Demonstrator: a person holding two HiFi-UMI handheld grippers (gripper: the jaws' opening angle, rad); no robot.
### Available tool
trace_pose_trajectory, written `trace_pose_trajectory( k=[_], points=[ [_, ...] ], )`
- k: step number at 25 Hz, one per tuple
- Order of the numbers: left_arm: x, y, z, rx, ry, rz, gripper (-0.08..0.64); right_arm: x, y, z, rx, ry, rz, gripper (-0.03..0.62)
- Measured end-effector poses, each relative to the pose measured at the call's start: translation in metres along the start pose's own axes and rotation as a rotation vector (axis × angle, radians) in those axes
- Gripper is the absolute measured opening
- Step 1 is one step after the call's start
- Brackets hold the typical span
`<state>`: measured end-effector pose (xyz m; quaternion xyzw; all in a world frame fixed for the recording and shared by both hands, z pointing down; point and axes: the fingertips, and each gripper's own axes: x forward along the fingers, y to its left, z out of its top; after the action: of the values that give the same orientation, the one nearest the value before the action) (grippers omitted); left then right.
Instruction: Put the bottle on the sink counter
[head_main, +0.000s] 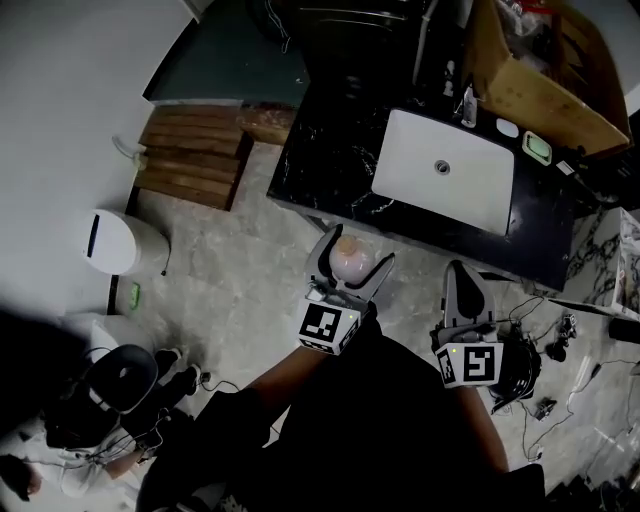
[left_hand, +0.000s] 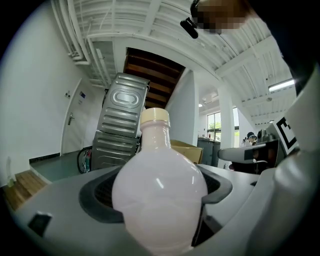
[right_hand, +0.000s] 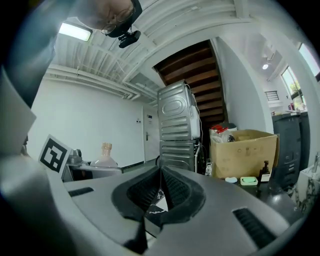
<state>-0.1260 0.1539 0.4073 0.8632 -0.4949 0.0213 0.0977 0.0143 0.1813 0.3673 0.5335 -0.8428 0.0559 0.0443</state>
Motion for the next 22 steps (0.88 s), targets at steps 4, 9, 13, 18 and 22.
trace_pose_trajectory(
  k=[4, 9, 13, 18, 22],
  points=[
    [0.029, 0.026, 0.01, -0.027, -0.007, -0.014, 0.403, 0.039, -0.008, -0.004, 0.011, 0.032, -0.012, 0.038],
    [0.06, 0.053, 0.006, -0.04, 0.011, -0.062, 0.403, 0.075, -0.022, 0.001, -0.014, 0.036, -0.067, 0.038],
    [0.075, 0.068, 0.003, -0.039, 0.026, -0.099, 0.403, 0.087, -0.031, 0.001, -0.012, 0.053, -0.12, 0.038],
    [0.09, 0.082, 0.0, -0.026, 0.041, -0.12, 0.403, 0.097, -0.035, -0.004, 0.007, 0.064, -0.141, 0.038],
    [0.093, 0.086, 0.0, -0.036, 0.044, -0.11, 0.403, 0.102, -0.034, -0.004, 0.02, 0.064, -0.142, 0.038]
  ],
)
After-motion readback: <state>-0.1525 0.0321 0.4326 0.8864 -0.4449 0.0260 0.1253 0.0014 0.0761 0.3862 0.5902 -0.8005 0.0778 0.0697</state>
